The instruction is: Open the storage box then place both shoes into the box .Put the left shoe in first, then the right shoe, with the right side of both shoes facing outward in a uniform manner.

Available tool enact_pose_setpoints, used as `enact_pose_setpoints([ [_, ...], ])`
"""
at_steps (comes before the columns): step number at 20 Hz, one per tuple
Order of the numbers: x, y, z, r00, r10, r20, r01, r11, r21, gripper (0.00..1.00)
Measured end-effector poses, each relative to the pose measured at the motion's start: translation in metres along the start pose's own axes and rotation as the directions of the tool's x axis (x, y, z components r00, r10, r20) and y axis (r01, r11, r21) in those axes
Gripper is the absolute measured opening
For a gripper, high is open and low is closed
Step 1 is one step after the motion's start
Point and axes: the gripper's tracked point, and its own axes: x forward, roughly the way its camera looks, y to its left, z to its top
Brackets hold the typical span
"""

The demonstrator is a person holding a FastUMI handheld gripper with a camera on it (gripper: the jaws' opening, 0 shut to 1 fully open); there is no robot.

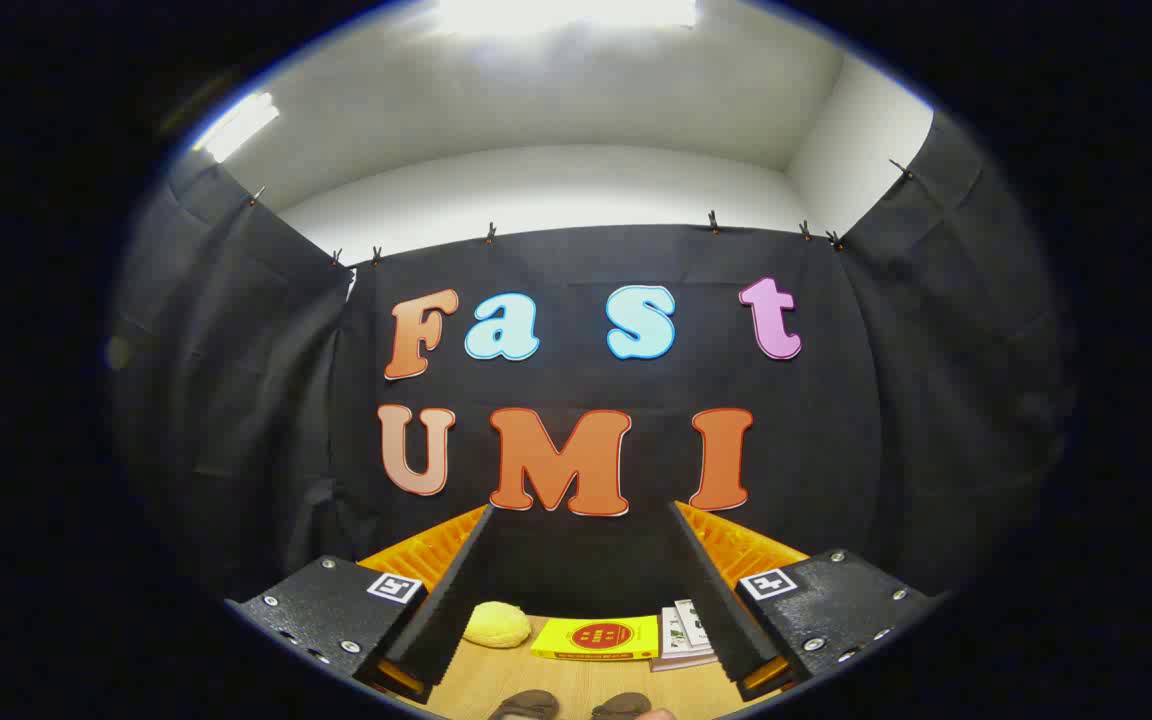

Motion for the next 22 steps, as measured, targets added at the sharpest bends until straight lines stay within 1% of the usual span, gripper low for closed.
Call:
enact_pose_setpoints([
  [2,0.000,0.002,-0.006,1.000,0.001,-0.022,-0.001,1.000,-0.001,0.99],
  [4,0.000,-0.001,-0.009,0.999,-0.017,-0.033,0.016,1.000,-0.008,0.99],
  [8,-0.002,0.002,-0.017,0.999,-0.018,-0.046,0.018,1.000,0.010,0.99],
  [15,-0.005,0.014,-0.028,0.999,0.006,-0.053,-0.006,1.000,-0.003,1.00],
  [18,-0.003,0.012,-0.030,0.999,-0.009,-0.052,0.008,1.000,-0.014,0.99],
  [22,-0.002,0.019,-0.041,0.996,0.013,-0.085,-0.014,1.000,-0.003,0.99],
])
